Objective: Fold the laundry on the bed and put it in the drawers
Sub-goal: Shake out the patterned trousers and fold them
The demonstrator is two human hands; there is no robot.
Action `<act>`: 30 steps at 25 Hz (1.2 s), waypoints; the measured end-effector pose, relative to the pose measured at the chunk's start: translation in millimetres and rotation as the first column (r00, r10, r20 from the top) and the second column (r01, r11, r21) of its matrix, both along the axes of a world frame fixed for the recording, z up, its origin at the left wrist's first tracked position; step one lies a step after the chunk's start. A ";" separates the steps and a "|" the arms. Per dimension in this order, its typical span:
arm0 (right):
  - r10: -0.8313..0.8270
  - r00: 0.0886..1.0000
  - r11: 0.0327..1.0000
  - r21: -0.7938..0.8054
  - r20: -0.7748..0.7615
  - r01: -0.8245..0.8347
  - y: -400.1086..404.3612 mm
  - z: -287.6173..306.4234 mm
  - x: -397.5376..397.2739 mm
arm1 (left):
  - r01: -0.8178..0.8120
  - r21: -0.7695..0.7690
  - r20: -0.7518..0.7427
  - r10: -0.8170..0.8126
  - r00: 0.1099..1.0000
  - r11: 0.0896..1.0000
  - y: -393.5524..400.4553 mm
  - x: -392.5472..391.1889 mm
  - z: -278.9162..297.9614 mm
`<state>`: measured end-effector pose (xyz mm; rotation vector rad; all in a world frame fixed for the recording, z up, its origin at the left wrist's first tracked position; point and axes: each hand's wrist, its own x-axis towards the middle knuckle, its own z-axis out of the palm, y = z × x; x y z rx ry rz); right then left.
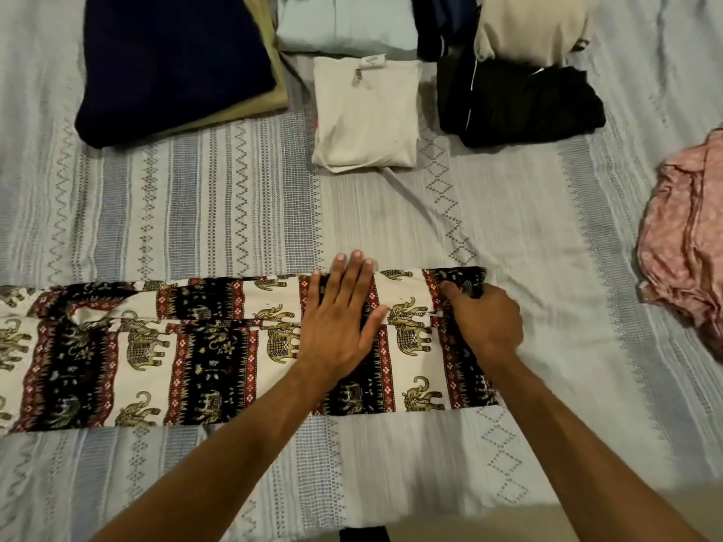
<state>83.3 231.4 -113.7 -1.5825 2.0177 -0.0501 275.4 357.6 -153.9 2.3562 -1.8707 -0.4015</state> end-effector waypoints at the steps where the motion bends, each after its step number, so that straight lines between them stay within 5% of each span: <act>1: 0.052 0.997 0.999 -0.006 0.054 -0.052 -1.5 -1.5 -2.1 | -0.003 0.007 -0.002 0.003 1.000 1.000 -0.3 0.0 0.5; 5: 0.241 0.943 0.970 -0.099 0.230 -0.224 9.4 3.5 -15.6 | -0.001 0.011 -0.032 0.001 0.999 1.000 0.6 1.8 2.4; 11: 0.232 0.930 0.966 -0.176 0.285 -0.187 29.5 55.3 20.8 | 0.076 0.010 -0.203 -0.072 0.976 0.997 32.1 44.4 23.9; 18: 0.452 0.849 0.881 -0.282 0.274 -0.379 103.4 134.7 169.9 | -0.168 -0.106 -0.420 0.110 0.901 0.980 148.3 168.4 60.8; 22: 0.576 0.778 0.809 -0.309 0.250 -0.500 166.0 96.7 279.3 | -0.508 -0.126 -0.608 0.339 0.718 0.852 222.4 259.3 65.3; 26: 0.577 0.781 0.815 -0.230 0.239 -0.532 222.3 65.0 371.1 | -0.665 -0.109 -0.648 0.454 0.611 0.739 289.0 356.8 59.3; 30: 0.595 0.763 0.802 -0.247 0.252 -0.544 269.4 63.5 456.2 | -0.768 0.133 -0.833 0.491 0.256 0.626 332.2 430.6 56.2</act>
